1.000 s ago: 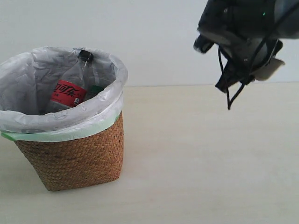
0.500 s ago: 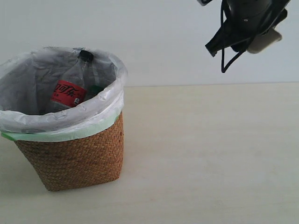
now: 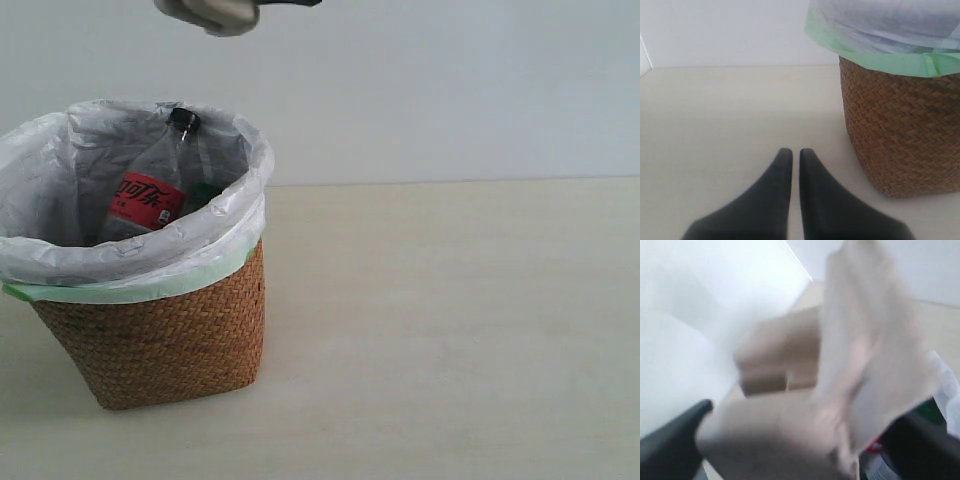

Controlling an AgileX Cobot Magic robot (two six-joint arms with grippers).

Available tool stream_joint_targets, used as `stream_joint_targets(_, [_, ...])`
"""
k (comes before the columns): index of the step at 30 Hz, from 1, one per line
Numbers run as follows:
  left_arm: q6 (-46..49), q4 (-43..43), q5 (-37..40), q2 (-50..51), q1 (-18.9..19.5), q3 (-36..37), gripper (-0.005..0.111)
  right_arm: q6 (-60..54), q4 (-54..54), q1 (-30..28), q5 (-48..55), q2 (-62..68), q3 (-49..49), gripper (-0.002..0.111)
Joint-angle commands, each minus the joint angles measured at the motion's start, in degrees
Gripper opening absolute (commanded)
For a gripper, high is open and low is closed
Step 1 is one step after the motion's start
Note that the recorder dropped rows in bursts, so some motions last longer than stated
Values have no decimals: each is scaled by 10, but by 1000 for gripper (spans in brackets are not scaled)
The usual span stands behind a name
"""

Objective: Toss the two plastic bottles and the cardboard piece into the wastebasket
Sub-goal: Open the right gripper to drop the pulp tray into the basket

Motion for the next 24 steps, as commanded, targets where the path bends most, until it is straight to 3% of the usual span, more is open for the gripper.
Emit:
stream_joint_targets(1, [0,-4,-5,-1,-3,1,5,40,-35,-3,-26,-2,-5,99])
stream_joint_targets(9, [0,-4,-5,-1,-3,1,5,54,-40,-3,38,-2,-5,95])
stream_joint_targets(10, [0,-4,-5,-1,-3,1,5,52,-46,-3,45,-2,-5,90])
stream_joint_targets(12, [0,-4,-5,-1,-3,1,5,53,-59,-3,49,-2,-5,66])
stream_joint_targets(13, [0,-4,-5,-1,-3,1,5,53,-71,-3,55,-2,-5,38])
stream_joint_targets(15, [0,-4,-5,-1,-3,1,5,42,-82,-3,62,-5,-5,0])
stream_joint_targets(20, [0,-4,-5,-1,-3,1,5,40,-179,-4,78,-26,-4,0])
stream_joint_targets(24, [0,-4,-5,-1,-3,1,5,80,-328,-4,112,-69,14,0])
